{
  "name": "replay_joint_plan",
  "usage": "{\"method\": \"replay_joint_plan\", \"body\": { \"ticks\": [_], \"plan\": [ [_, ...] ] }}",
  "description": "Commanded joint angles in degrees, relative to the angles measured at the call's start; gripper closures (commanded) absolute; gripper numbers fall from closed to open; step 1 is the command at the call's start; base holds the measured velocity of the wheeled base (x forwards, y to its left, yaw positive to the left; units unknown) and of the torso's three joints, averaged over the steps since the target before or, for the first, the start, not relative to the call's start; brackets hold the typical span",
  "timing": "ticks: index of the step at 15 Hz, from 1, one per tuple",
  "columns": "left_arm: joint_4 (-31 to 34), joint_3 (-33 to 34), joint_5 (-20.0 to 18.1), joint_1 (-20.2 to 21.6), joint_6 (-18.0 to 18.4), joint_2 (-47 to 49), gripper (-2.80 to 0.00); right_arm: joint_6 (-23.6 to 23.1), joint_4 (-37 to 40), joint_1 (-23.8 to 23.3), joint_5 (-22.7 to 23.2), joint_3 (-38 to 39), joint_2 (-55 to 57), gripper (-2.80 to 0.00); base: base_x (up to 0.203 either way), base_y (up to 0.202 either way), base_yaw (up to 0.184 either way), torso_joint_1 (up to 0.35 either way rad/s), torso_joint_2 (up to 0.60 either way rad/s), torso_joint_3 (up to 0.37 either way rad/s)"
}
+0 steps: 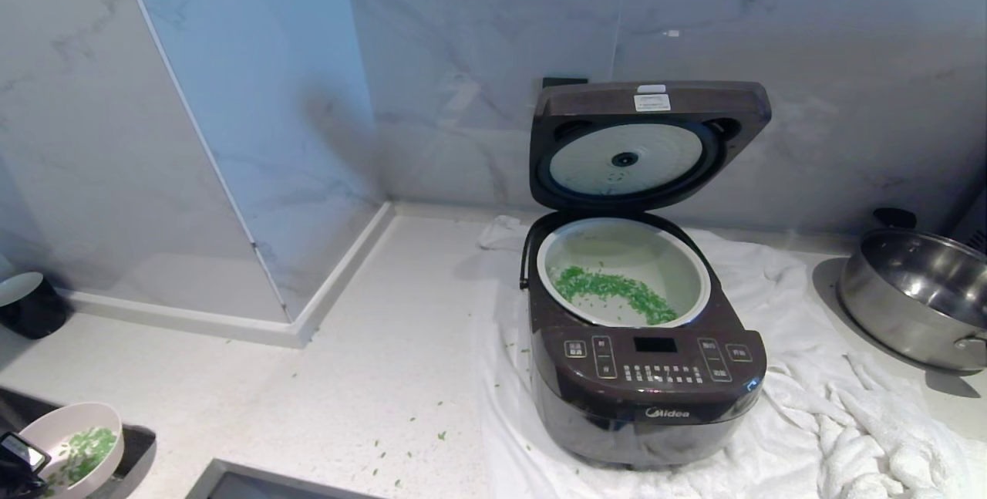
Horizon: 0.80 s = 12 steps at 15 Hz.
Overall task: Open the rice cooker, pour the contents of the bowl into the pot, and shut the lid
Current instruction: Fill a bowl with water from the tap
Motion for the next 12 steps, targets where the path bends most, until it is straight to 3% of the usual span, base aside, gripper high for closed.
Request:
{"method": "replay_joint_plan", "body": {
  "ticks": [1, 8, 12],
  "plan": [
    [-0.16, -2.74, -0.51, 3.63, -0.11, 2.78, 0.00, -0.02, 0.00, 0.06, 0.03, 0.00, 0.00, 0.00, 0.000, 0.000, 0.000, 0.000, 0.00, 0.000],
    [0.04, -9.57, -1.30, 12.44, -0.03, 7.08, 0.00, -0.02, 0.00, 0.06, 0.03, 0.00, 0.00, 0.00, 0.000, 0.000, 0.000, 0.000, 0.00, 0.000],
    [0.46, -13.79, -0.90, 15.34, -0.28, 12.57, 0.00, -0.02, 0.00, -0.03, 0.03, 0.00, 0.00, 0.00, 0.000, 0.000, 0.000, 0.000, 0.00, 0.000]
  ]
}}
